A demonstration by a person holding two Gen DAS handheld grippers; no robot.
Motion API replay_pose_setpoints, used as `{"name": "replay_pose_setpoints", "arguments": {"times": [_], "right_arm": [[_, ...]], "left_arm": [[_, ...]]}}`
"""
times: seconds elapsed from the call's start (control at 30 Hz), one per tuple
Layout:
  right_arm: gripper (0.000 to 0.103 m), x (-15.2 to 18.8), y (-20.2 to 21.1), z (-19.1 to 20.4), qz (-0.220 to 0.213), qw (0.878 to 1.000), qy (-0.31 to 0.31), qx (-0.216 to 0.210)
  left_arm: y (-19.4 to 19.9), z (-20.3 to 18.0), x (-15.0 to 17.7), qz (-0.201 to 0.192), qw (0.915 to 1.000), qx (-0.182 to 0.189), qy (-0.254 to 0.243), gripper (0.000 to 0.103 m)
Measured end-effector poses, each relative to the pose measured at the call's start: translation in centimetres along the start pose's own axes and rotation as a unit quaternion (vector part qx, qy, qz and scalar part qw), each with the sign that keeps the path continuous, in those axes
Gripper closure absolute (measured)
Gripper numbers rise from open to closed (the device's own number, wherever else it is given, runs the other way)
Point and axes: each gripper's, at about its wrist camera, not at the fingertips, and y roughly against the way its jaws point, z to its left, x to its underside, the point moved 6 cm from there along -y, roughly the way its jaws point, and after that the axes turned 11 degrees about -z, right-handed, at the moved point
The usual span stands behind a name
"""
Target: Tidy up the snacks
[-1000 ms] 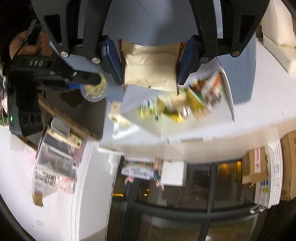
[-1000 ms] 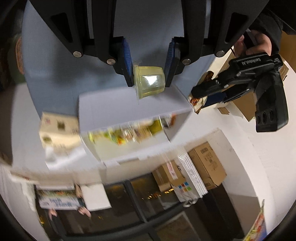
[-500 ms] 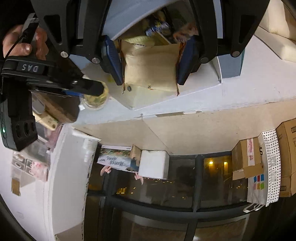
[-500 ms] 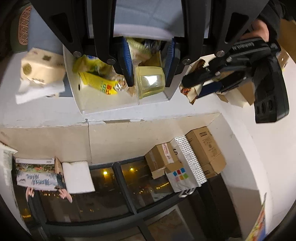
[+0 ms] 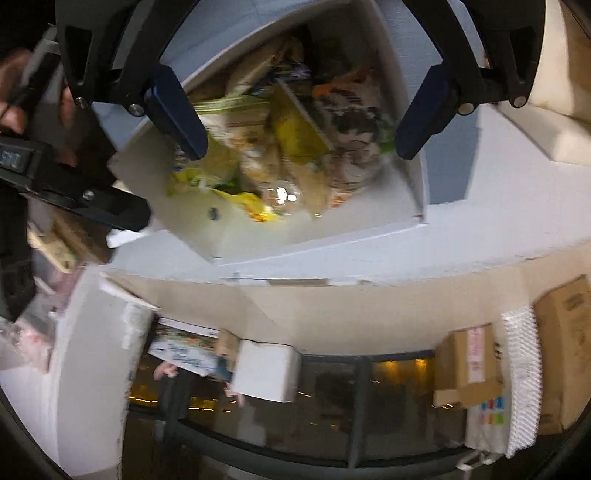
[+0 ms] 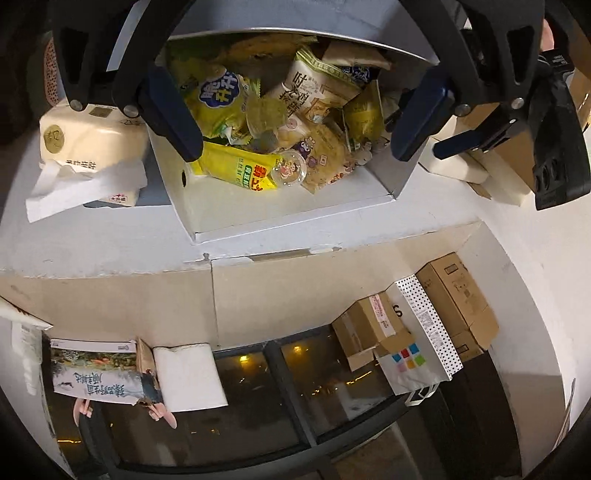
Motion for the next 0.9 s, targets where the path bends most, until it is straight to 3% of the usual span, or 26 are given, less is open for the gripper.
{"name": "replay_pose_setpoints", "arguments": {"times": [0.13,0.23,0.37,0.47,0.53,0.7,0.9], "right_arm": [[0.000,0.1,0.9,0.7,-0.009,0.999,0.042,0.031],[0.000,0.2,1.9,1.7,-0.021,0.995,0.083,0.048],[0.000,0.6,4.0,3.2,-0.040,0.988,0.132,0.072],[0.000,0.9,5.5,4.2,-0.043,0.985,0.153,0.067],[0.000,0.8,6.9,4.7,-0.058,0.983,0.156,0.078],[0.000,1.1,11.0,5.5,-0.084,0.983,0.141,0.082],[0.000,3.6,15.7,6.0,-0.087,0.987,0.107,0.082]], "left_arm": [[0.5,0.0,0.5,-0.009,0.9994,-0.033,-0.004,0.000],[2.4,-0.1,0.4,-0.050,0.9954,-0.079,-0.023,0.000],[4.9,-1.1,0.9,-0.080,0.9933,-0.077,-0.031,0.000],[6.9,-1.6,1.3,-0.091,0.9912,-0.088,-0.037,0.000],[7.6,-1.7,1.7,-0.088,0.9921,-0.082,-0.033,0.000],[8.7,-1.9,3.6,-0.037,0.9961,-0.080,-0.010,0.000],[13.2,-3.0,6.4,-0.038,0.9965,-0.072,-0.018,0.000]]}}
